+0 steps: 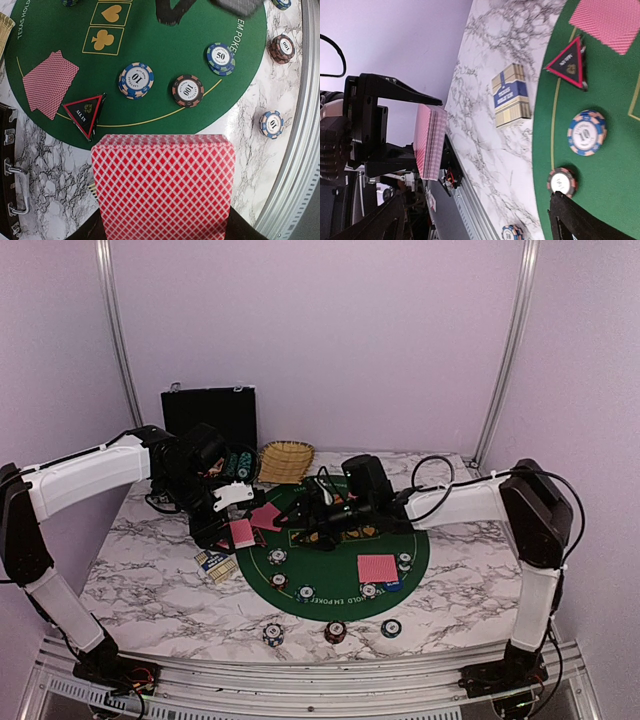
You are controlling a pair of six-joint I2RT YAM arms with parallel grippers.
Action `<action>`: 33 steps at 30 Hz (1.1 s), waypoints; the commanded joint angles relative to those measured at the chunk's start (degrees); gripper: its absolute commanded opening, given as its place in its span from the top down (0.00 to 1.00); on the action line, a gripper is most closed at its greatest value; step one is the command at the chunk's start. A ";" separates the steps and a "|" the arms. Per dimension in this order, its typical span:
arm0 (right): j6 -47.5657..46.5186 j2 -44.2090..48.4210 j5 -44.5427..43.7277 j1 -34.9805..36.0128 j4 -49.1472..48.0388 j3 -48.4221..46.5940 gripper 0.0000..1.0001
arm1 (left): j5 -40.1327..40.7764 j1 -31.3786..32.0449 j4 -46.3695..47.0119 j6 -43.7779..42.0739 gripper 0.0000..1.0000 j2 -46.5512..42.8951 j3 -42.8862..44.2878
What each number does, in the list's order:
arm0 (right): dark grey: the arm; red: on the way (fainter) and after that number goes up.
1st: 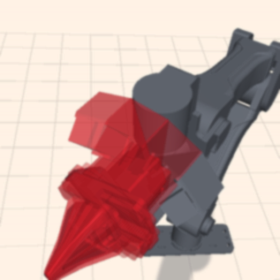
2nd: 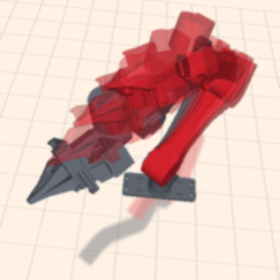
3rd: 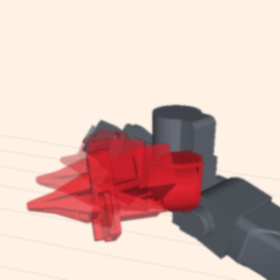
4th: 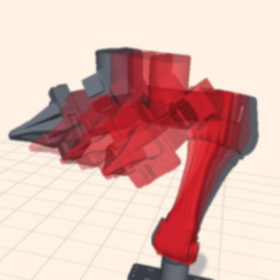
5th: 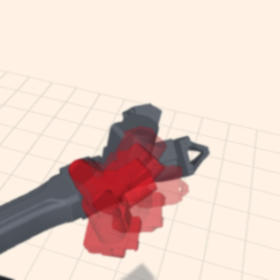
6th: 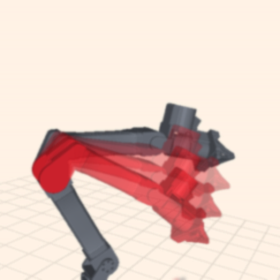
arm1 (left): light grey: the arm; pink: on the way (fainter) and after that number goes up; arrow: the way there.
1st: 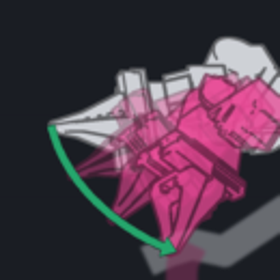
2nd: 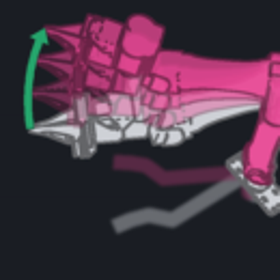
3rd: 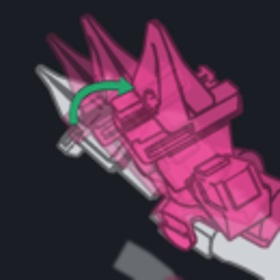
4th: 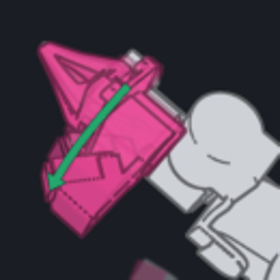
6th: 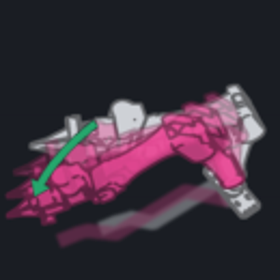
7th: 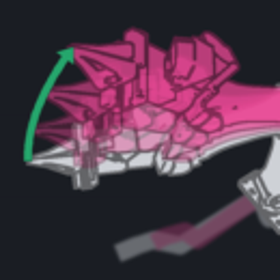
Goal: Distribute texas hold em gaming equipment
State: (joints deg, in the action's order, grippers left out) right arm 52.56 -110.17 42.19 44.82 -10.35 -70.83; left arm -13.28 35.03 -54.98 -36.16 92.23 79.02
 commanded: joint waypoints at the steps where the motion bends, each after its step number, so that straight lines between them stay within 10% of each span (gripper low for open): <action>1: 5.79 -4.69 3.84 2.99 -8.96 -6.33 0.01 | -1.10 -0.13 -0.74 0.40 1.00 -0.25 1.27; 33: 18.25 -20.82 9.19 7.72 -22.92 -18.67 0.04 | -1.43 -0.13 -0.57 0.84 1.00 0.41 2.70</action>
State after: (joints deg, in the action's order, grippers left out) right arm 68.05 -129.03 50.19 51.86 -28.18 -86.83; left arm -13.39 34.65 -54.96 -35.00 92.33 79.64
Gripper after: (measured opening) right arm 0.963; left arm 0.652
